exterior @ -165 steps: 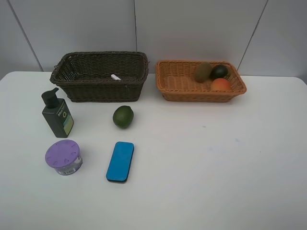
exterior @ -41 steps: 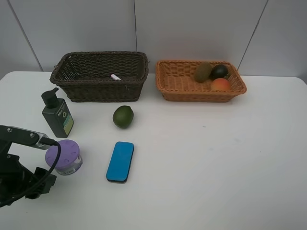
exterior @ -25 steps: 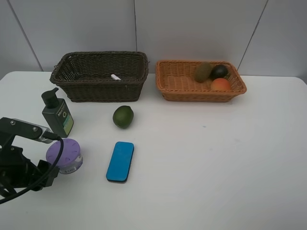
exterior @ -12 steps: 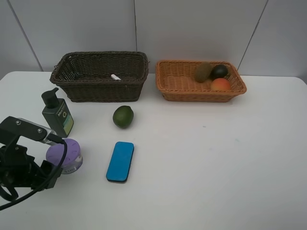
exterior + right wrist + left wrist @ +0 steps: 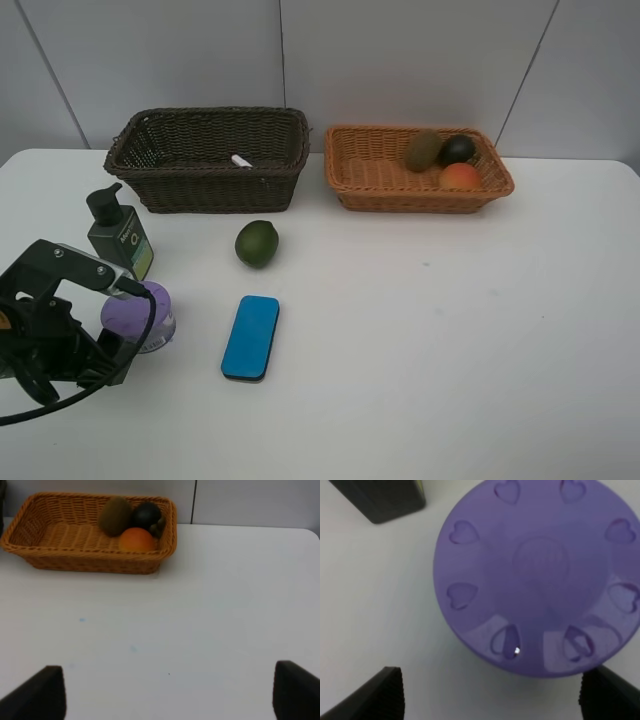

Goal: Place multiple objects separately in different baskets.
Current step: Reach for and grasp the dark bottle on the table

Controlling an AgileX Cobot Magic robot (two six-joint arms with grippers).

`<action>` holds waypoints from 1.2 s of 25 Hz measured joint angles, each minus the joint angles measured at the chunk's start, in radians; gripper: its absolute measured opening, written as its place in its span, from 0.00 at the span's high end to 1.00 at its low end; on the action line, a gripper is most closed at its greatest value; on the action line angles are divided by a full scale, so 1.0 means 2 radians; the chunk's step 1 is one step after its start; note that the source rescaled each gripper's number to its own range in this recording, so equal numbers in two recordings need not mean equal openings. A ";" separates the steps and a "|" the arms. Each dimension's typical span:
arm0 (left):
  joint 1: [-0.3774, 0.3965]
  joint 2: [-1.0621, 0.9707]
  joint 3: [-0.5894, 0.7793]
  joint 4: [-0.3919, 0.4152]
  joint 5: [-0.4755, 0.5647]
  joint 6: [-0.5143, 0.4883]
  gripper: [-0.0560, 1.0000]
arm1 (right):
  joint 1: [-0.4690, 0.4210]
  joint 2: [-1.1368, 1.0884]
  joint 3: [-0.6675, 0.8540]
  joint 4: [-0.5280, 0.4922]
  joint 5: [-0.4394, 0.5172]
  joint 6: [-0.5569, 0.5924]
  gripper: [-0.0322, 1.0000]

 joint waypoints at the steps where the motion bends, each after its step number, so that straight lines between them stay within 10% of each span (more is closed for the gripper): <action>1: 0.000 0.002 0.000 0.001 -0.006 0.000 0.07 | 0.000 0.000 0.000 0.000 0.000 0.000 0.00; 30: 0.000 0.022 -0.034 0.038 -0.025 -0.001 0.07 | 0.000 0.000 0.000 0.000 0.000 0.000 0.00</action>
